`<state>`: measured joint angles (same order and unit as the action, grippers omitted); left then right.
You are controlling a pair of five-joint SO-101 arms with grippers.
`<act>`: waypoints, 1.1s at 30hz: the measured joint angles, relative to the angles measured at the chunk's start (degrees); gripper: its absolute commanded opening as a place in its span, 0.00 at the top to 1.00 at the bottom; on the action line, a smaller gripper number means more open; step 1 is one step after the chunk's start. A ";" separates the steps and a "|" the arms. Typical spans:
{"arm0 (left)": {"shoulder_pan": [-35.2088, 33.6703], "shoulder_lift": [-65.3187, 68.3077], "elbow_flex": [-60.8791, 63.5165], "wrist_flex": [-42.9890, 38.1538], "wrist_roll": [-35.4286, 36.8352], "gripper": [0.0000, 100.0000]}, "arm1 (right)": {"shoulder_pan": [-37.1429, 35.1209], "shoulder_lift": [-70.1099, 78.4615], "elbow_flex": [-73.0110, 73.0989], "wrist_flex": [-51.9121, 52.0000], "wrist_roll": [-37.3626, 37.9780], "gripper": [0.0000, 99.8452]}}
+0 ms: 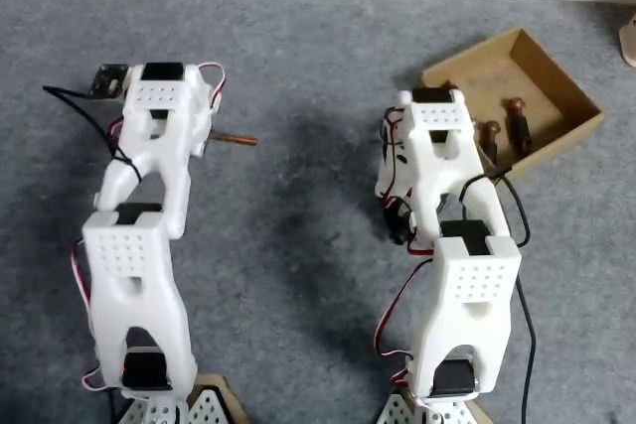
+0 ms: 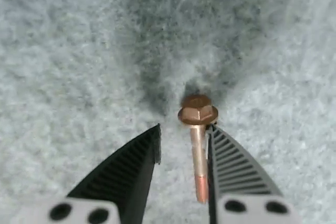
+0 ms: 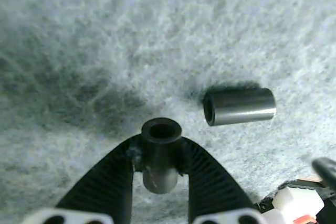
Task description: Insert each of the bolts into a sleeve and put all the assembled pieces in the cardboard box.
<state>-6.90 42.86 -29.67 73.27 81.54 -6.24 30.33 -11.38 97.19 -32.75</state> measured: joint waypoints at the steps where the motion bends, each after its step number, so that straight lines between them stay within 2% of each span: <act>1: 0.09 1.49 -1.85 0.88 0.26 0.85 | 0.09 0.00 0.00 0.00 0.00 1.00; 8: 0.09 8.53 -11.34 6.33 1.58 0.87 | 0.09 0.00 0.00 0.00 0.35 1.00; 11: 0.18 9.58 -12.75 6.77 3.52 1.00 | 0.09 0.00 0.00 0.00 0.35 1.00; 13: 0.18 9.67 -13.27 6.77 3.96 0.98 | 0.09 0.00 0.00 0.00 0.35 1.00; 22: 1.49 9.23 -13.36 15.03 4.13 0.99 | 0.09 0.00 0.00 -1.49 0.35 1.00; 27: 2.81 7.56 -13.27 18.64 3.78 0.99 | 0.09 0.00 0.00 -3.16 6.07 1.00; 33: 3.78 4.57 -13.27 21.01 -0.79 0.99 | -1.93 0.00 -3.60 -6.42 8.79 1.00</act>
<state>-3.12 47.43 -42.95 94.29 80.75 -8.18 30.33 -14.99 90.77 -23.96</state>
